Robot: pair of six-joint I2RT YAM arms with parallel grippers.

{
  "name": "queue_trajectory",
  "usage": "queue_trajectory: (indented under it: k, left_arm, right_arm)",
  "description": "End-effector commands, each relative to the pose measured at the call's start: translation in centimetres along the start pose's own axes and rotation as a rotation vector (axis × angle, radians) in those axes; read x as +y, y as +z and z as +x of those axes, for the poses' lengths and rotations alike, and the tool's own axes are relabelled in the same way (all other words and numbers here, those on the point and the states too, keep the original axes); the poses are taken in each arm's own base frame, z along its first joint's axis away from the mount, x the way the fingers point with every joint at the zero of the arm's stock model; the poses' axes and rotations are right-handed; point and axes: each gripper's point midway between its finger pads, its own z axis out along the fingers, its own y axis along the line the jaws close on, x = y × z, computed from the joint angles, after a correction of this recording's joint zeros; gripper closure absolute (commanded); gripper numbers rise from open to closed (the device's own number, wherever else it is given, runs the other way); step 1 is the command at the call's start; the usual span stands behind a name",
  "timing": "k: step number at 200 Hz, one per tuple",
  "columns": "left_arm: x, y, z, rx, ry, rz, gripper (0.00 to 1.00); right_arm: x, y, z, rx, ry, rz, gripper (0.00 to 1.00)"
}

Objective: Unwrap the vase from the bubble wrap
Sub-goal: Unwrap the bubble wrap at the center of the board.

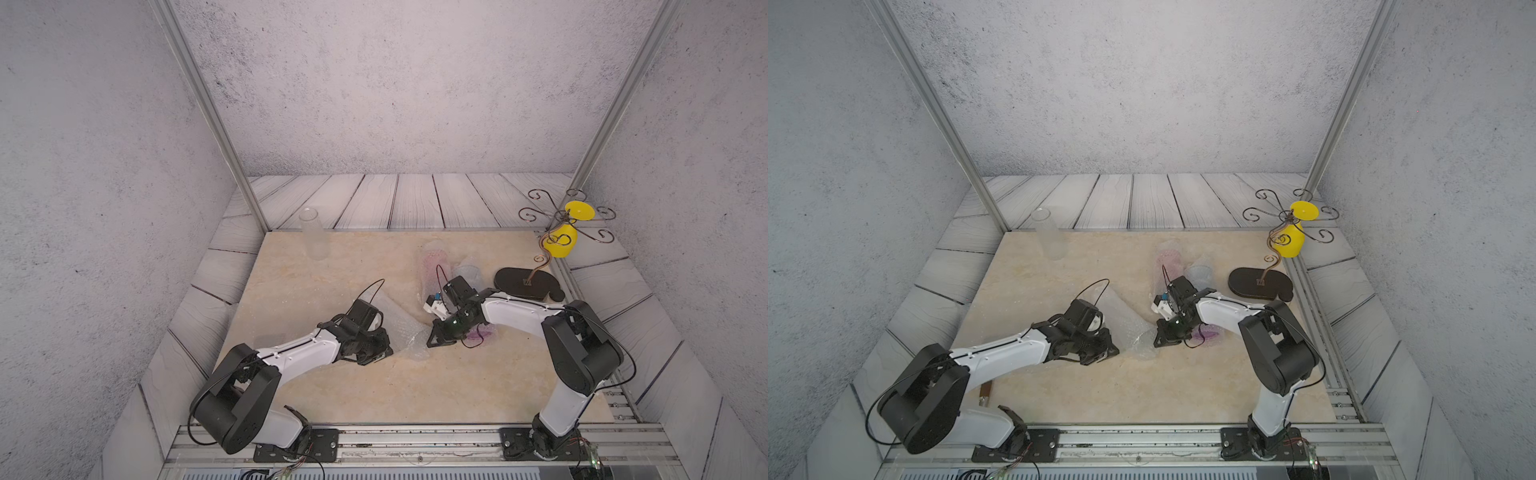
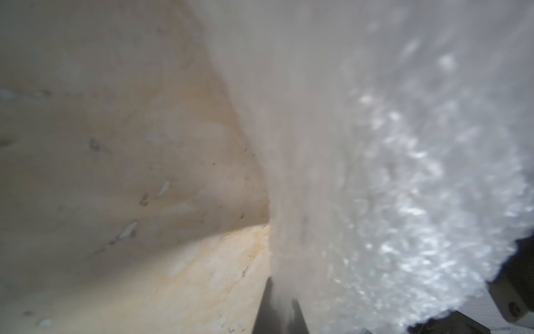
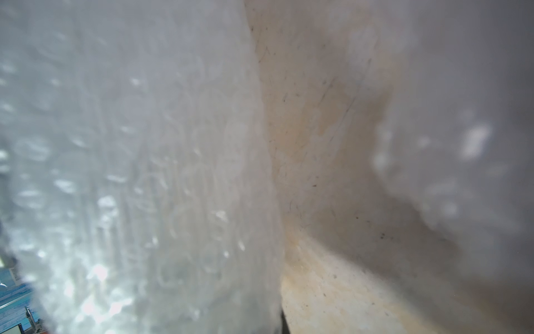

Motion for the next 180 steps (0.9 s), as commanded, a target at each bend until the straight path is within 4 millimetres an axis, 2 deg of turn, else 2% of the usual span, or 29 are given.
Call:
queue_trajectory:
  k: [1, 62, 98, 180]
  left_arm:
    - [3.4, -0.7, 1.0, 0.019, 0.014, -0.113, 1.0]
    - [5.7, -1.5, 0.9, 0.026, 0.093, -0.257, 1.0]
    - [7.2, -2.0, 1.7, 0.055, 0.135, -0.319, 1.0]
    - [8.6, -2.7, 2.2, 0.096, 0.212, -0.397, 1.0]
  right_arm:
    - [-1.2, -2.1, -0.2, -0.052, 0.061, 0.035, 1.0]
    - [-1.7, -2.2, -0.2, -0.057, 0.089, 0.03, 1.0]
    - [-2.2, -2.5, -0.2, -0.07, 0.112, 0.021, 1.0]
    - [-2.9, -3.1, 0.0, -0.092, 0.143, 0.02, 1.0]
